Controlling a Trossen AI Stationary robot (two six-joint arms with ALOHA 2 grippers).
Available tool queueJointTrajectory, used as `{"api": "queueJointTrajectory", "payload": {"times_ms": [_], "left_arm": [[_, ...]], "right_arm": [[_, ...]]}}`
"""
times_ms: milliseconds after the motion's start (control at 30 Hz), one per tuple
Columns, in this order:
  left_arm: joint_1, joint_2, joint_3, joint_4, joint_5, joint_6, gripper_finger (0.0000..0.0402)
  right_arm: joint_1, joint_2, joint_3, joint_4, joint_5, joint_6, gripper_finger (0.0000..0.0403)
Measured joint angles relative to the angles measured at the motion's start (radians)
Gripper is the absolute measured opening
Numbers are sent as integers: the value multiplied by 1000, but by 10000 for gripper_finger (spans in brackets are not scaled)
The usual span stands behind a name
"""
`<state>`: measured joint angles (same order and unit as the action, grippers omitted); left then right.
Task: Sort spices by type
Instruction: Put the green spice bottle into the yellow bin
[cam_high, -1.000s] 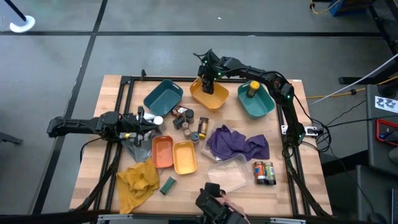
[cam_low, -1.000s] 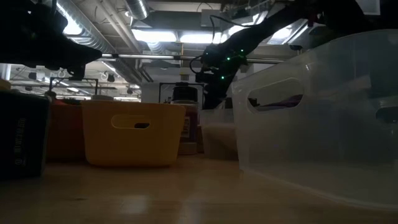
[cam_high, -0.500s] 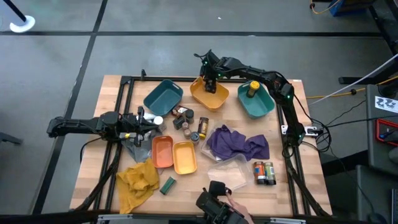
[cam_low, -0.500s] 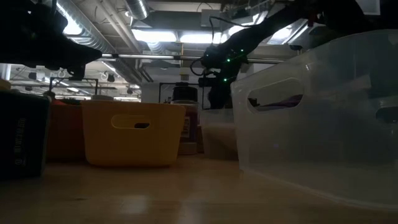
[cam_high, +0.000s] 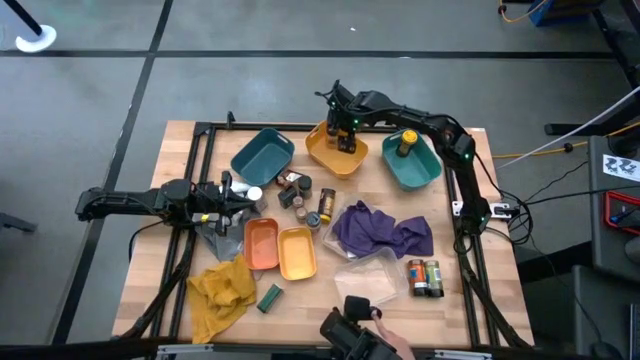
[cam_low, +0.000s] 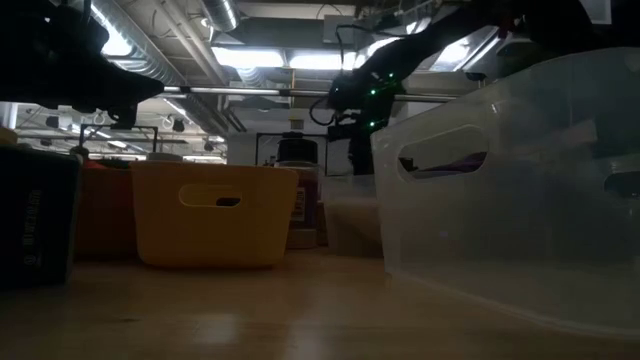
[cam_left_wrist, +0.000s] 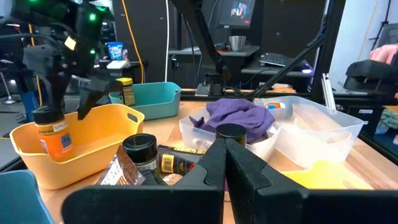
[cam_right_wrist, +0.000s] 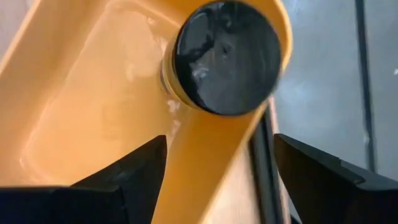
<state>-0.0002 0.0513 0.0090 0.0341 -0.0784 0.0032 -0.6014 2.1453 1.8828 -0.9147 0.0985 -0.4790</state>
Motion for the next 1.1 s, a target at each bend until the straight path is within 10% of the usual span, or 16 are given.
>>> {"api": "queueJointTrajectory", "payload": {"times_ms": [600,1100], "left_arm": [[0,0,0,0,0,0,0],[0,0,0,-1,0,0,0]], "right_arm": [[190,-121,0,-62,-227,2,292],[357,-81,0,140,-205,10,292]]}}
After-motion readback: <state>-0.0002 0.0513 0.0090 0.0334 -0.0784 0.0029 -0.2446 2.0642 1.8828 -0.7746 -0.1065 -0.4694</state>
